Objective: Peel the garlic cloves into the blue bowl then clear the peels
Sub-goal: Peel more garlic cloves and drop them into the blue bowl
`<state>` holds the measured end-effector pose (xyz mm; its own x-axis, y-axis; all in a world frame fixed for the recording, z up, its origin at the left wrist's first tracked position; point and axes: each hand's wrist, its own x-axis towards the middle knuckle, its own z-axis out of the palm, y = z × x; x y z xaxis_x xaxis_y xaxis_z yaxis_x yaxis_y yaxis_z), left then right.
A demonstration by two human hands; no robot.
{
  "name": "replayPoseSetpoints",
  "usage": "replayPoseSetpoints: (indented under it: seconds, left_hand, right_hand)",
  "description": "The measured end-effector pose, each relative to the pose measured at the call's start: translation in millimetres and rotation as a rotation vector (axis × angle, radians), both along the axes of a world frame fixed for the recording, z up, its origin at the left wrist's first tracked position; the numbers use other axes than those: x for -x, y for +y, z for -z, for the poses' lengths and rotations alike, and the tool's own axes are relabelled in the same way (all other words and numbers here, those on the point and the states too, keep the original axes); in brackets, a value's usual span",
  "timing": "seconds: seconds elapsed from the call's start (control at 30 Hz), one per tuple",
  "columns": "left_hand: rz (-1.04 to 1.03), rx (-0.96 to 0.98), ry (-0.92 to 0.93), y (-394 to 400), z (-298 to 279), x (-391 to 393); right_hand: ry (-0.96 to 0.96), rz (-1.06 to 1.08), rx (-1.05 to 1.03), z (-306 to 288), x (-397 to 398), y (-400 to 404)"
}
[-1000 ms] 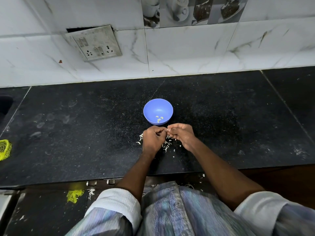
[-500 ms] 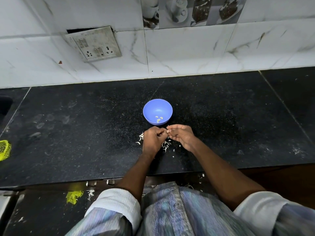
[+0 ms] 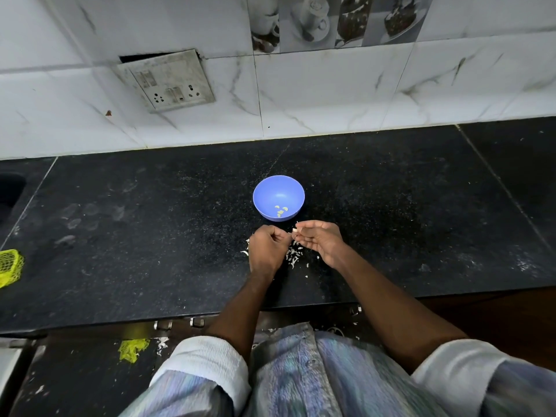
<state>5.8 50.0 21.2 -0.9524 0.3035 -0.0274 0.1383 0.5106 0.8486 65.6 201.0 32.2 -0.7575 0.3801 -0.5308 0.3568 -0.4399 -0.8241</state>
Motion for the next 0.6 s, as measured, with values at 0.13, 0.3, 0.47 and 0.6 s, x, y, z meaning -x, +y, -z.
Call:
replayPoseSetpoints:
  seconds: [0.13, 0.3, 0.47, 0.6]
  left_hand:
    - [0.034, -0.061, 0.008, -0.5, 0.8, 0.4]
    - [0.061, -0.059, -0.007, -0.2, 2.8, 1.6]
    - [0.102, -0.038, 0.014, -0.6, -2.2, -1.6]
    - [0.092, -0.002, 0.089, 0.2, -3.6, -1.8]
  right_hand:
    - [0.001, 0.011, -0.043, 0.6, -0.6, -2.0]
    - [-0.002, 0.003, -0.095, 3.8, 1.0, -0.3]
    - [0.013, -0.04, -0.132, 4.2, 2.7, 0.4]
    - [0.003, -0.063, -0.118, 6.0, 3.1, 0.6]
